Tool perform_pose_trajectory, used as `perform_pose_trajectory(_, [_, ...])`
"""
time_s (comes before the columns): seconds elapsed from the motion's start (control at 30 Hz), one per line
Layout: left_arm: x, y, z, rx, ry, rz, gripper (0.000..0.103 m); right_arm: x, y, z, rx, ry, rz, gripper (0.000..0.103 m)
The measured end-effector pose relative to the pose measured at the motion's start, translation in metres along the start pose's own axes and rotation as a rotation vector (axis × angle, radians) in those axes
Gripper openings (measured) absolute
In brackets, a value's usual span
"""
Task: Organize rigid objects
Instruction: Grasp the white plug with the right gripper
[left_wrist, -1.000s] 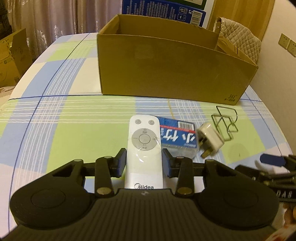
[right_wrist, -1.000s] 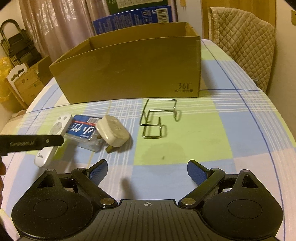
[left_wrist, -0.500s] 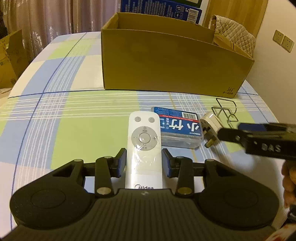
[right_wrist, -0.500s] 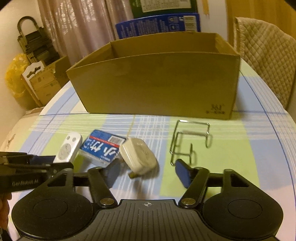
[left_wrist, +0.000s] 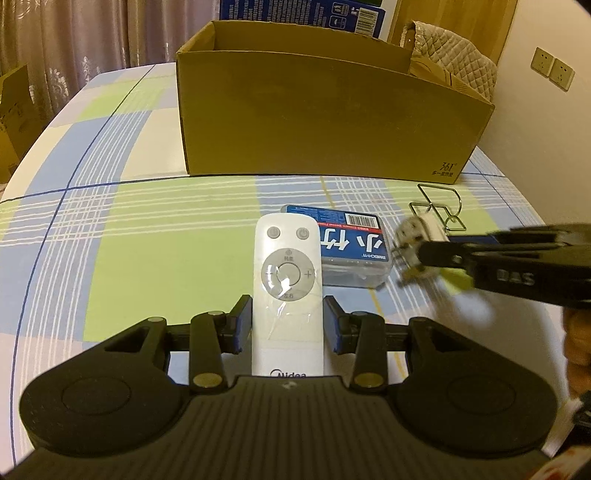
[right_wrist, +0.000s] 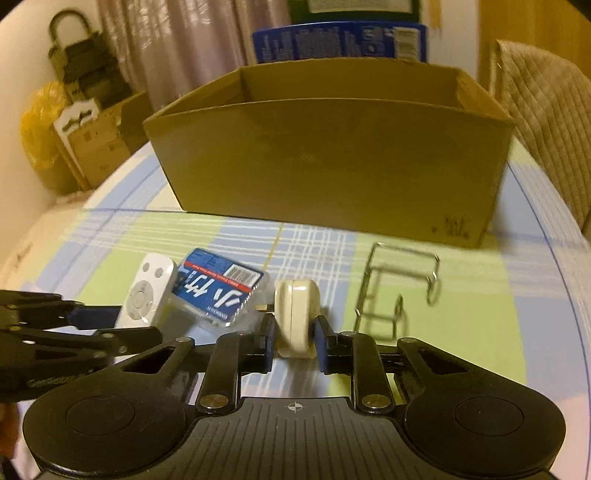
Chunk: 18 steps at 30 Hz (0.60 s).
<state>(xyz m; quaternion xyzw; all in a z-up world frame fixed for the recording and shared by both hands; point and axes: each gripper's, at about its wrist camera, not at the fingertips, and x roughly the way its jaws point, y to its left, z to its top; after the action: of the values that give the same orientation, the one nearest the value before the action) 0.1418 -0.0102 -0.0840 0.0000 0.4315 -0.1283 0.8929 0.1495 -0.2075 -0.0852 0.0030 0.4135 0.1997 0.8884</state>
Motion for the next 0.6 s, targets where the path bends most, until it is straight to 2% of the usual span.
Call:
perform_pose_trajectory(0.07, [-0.001,-0.002,0.000,0.012,-0.004,-0.005,0.035,-0.010,-0.005,-0.005,0.039,0.013,0.014,0.017])
perform_pose_trajectory(0.2, [-0.003,-0.004,-0.002,0.018,-0.004,-0.013,0.035,-0.027,-0.028,-0.021,0.209,0.029,0.068,0.017])
perform_pose_trajectory(0.3, [-0.003,-0.005,-0.003,0.015,-0.003,-0.014,0.035,-0.037,-0.043,-0.032,0.275,0.021,0.001,0.017])
perform_pose_trajectory(0.4, [-0.004,-0.006,-0.003,0.016,-0.008,-0.012,0.035,-0.042,-0.049,-0.035,0.282,0.013,-0.056,0.021])
perform_pose_trajectory(0.43, [-0.005,-0.006,-0.003,0.016,-0.012,-0.013,0.035,-0.044,-0.049,-0.036,0.279,0.007,-0.060,0.026])
perform_pose_trajectory(0.5, [-0.005,-0.006,-0.003,0.013,-0.015,-0.014,0.035,-0.048,-0.047,-0.037,0.277,-0.016,-0.068,0.047])
perform_pose_trajectory(0.53, [-0.005,-0.006,-0.003,0.012,-0.016,-0.013,0.035,-0.048,-0.045,-0.037,0.277,-0.025,-0.069,0.064])
perform_pose_trajectory(0.57, [-0.005,-0.007,-0.002,0.013,-0.018,-0.012,0.035,-0.048,-0.043,-0.037,0.275,-0.031,-0.067,0.070])
perform_pose_trajectory(0.6, [-0.005,-0.007,-0.002,0.015,-0.020,-0.012,0.035,-0.046,-0.040,-0.036,0.269,-0.035,-0.063,0.070])
